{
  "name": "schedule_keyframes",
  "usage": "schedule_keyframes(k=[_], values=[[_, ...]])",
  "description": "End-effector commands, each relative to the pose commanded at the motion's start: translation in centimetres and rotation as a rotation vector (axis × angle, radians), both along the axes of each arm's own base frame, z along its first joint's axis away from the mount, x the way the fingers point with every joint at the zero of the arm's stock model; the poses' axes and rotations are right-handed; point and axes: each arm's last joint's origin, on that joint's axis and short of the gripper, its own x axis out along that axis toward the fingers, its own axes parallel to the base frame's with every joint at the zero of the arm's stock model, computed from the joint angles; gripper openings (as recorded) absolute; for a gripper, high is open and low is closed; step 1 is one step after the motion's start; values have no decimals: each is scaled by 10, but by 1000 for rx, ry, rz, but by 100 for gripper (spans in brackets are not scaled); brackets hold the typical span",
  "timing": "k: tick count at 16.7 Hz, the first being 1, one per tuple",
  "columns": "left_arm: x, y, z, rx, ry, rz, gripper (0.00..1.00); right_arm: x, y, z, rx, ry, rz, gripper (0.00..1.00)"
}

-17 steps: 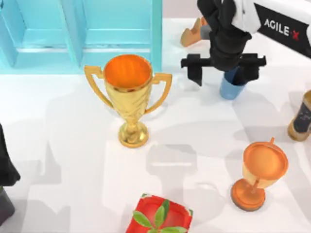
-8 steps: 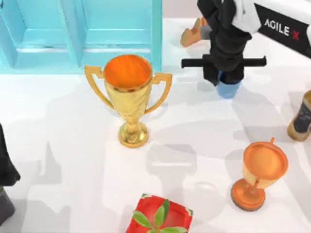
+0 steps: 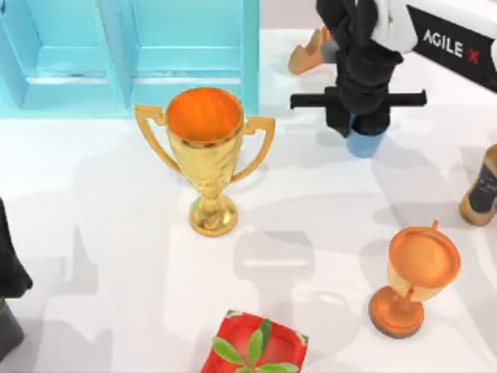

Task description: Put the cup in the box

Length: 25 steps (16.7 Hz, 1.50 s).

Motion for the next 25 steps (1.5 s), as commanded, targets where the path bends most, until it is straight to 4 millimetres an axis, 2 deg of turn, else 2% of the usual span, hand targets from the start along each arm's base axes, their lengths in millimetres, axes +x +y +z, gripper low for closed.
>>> schedule_keyframes(k=[2,4,7,10,12,15,17,20,22,25], values=[[0,0,0,0,0,0,100,0,-2,4,3,-8,9,0],[0,0,0,0,0,0,100,0,-12,20,14,-36,39,0],[0,0,0,0,0,0,100,-4,-50,57,25,-91,93,0],[0,0,0,0,0,0,100,-19,-115,96,12,-117,126,0],[0,0,0,0,0,0,100,-41,-167,118,-3,-106,126,0],[0,0,0,0,0,0,100,-89,-248,138,-15,-46,72,0],[0,0,0,0,0,0,100,-126,-286,143,-5,12,32,0],[0,0,0,0,0,0,100,-164,-310,143,24,83,1,0],[0,0,0,0,0,0,100,-171,-313,143,31,96,-4,0],[0,0,0,0,0,0,100,-169,-313,143,29,97,-2,0]])
